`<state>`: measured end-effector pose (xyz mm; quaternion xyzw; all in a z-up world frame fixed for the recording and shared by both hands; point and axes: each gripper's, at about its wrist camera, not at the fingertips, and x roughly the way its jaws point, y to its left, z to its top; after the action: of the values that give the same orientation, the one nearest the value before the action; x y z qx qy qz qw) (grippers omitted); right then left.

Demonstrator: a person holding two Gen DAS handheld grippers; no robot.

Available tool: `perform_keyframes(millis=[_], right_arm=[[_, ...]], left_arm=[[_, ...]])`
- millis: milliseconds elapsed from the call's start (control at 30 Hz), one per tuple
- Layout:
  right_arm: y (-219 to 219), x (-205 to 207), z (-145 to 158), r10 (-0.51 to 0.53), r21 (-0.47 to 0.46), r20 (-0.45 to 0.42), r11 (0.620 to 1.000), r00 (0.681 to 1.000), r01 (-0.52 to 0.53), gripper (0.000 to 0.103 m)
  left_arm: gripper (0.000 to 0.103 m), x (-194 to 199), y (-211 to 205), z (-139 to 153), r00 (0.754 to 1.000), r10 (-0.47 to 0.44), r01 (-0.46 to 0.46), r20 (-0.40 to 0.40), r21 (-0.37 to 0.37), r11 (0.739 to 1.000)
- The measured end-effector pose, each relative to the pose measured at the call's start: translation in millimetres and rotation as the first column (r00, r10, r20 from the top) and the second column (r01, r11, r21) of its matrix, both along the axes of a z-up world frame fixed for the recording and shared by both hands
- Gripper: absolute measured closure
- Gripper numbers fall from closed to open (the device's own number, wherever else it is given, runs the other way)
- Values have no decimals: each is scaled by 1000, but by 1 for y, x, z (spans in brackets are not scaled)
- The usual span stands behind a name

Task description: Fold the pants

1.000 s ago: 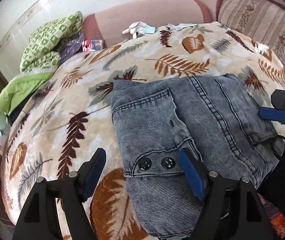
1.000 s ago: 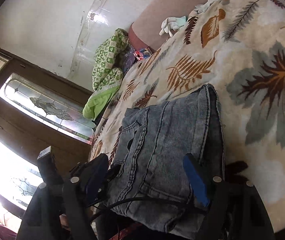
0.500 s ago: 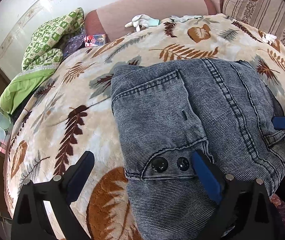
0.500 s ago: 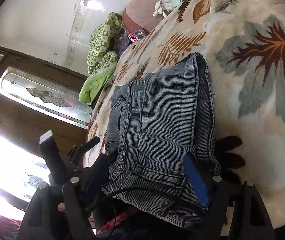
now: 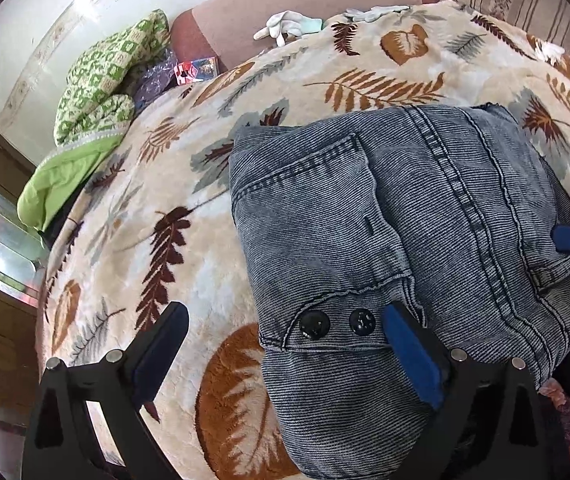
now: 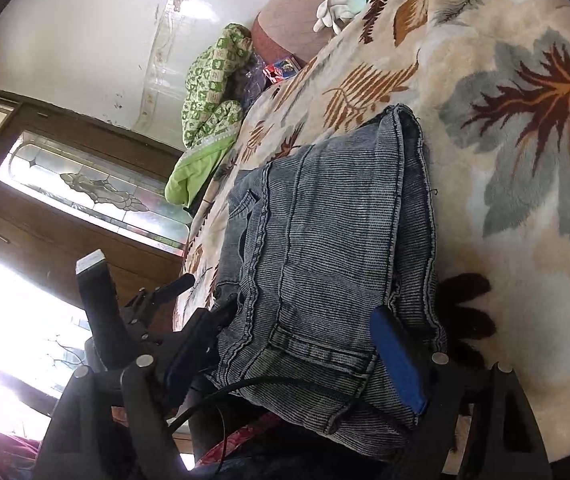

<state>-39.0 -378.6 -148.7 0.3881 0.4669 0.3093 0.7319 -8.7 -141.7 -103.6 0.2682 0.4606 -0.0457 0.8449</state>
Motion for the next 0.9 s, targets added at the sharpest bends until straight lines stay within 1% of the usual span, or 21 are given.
perform_keyframes(millis=[67,167,300,367,433,500,600,633,700,733,800,900], right_arm=[[-1,0,0,2,4,-1,1000,1000,-2,20],[-2,0,-1,7,2,1,1000,1000,-7,20],[-1,0,0,10,-4,5,1000,1000,-10,20],[-1,-1,0,9,-5,6,1000,1000,-9,20],[-1,-1,1,5,-9,9,1000,1000,-5,20],[0,-3,4,-3,-23,17,1000,1000,3,20],[3,-11,13,-24,-64,45,998,999,27,20],[4,-13,17,-32,-82,65,996,997,37,20],[6,-20,28,-49,-126,131,990,990,66,20],[6,-22,33,-56,-140,162,987,985,79,20],[6,-25,41,-71,-155,220,982,973,107,20],[10,-26,46,-72,-187,247,975,966,121,20]], left_arm=[[5,0,2,-2,1000,22,-22,19,-18,1000],[0,2,11,-4,997,66,-64,27,-61,996],[0,10,22,-6,995,97,-101,-35,-138,985],[0,11,23,-5,992,113,-120,-55,-150,981],[0,10,21,-3,992,115,-121,-55,-143,982],[0,6,22,2,992,118,-122,-40,-146,982],[0,-1,31,13,991,131,-131,-8,-179,975],[0,-4,35,18,990,139,-135,8,-189,973],[0,-8,43,28,987,152,-140,45,-202,969],[0,-10,46,33,985,156,-139,68,-200,970],[0,-14,49,36,983,149,-130,104,-172,976],[0,-19,48,26,984,129,-114,121,-121,986]])
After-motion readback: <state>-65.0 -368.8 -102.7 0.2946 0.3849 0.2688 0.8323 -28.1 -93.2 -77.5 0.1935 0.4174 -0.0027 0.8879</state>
